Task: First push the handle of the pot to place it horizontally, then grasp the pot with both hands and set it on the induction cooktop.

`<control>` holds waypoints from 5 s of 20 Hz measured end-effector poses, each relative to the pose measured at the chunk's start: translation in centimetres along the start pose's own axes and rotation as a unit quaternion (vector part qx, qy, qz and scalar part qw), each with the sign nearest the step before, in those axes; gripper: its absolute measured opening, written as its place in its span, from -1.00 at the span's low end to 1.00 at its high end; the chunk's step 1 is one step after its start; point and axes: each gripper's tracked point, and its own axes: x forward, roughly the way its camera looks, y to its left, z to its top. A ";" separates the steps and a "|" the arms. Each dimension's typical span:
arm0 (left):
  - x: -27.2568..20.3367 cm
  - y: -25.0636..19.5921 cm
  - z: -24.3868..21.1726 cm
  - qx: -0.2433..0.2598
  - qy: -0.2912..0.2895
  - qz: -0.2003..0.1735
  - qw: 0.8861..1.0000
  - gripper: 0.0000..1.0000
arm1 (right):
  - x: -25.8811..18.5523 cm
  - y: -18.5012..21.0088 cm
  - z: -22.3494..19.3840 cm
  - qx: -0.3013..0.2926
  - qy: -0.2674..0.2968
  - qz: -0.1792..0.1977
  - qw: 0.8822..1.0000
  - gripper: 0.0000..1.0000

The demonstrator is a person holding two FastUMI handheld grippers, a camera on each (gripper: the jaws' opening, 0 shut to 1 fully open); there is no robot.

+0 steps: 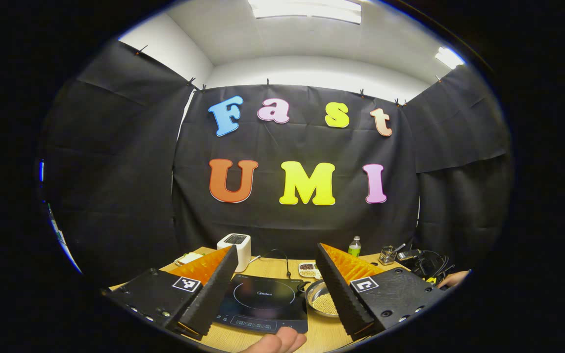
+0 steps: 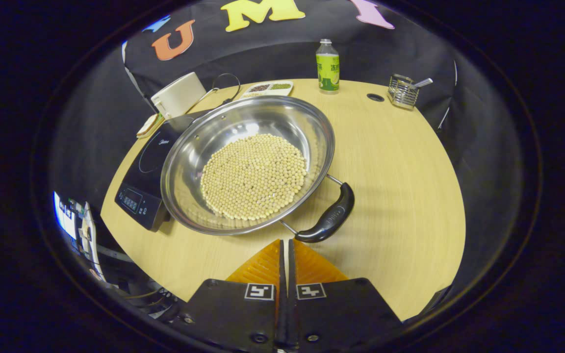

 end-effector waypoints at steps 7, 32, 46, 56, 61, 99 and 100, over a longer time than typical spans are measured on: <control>2.2 1.7 -0.3 -0.022 0.012 0.035 0.999 0.90 | 0.7 -3.4 1.3 0.010 0.008 -0.005 1.000 -0.93; 9.4 0.8 -3.6 -0.007 0.038 0.037 0.999 0.89 | 4.5 -8.4 8.6 0.074 -0.035 -0.028 0.996 -0.93; 12.2 -0.2 -9.1 0.019 0.096 0.040 0.994 0.90 | -1.9 -10.4 9.7 0.083 -0.172 -0.078 0.978 0.53; 14.9 -4.7 -16.3 -0.001 0.178 -0.014 0.984 0.91 | -8.3 -8.3 12.3 0.046 -0.274 -0.101 0.955 0.77; 16.0 -7.3 -22.5 -0.007 0.261 -0.035 0.965 0.92 | -7.6 -8.3 14.2 0.044 -0.304 -0.100 0.946 0.98; 17.6 -9.3 -31.9 -0.008 0.373 -0.077 0.924 0.06 | 3.3 -8.5 12.0 0.093 -0.181 -0.052 0.978 0.21; 17.3 -9.2 -31.2 -0.004 0.367 -0.079 0.927 0.06 | 2.6 -8.3 11.7 0.091 -0.182 -0.053 0.978 0.19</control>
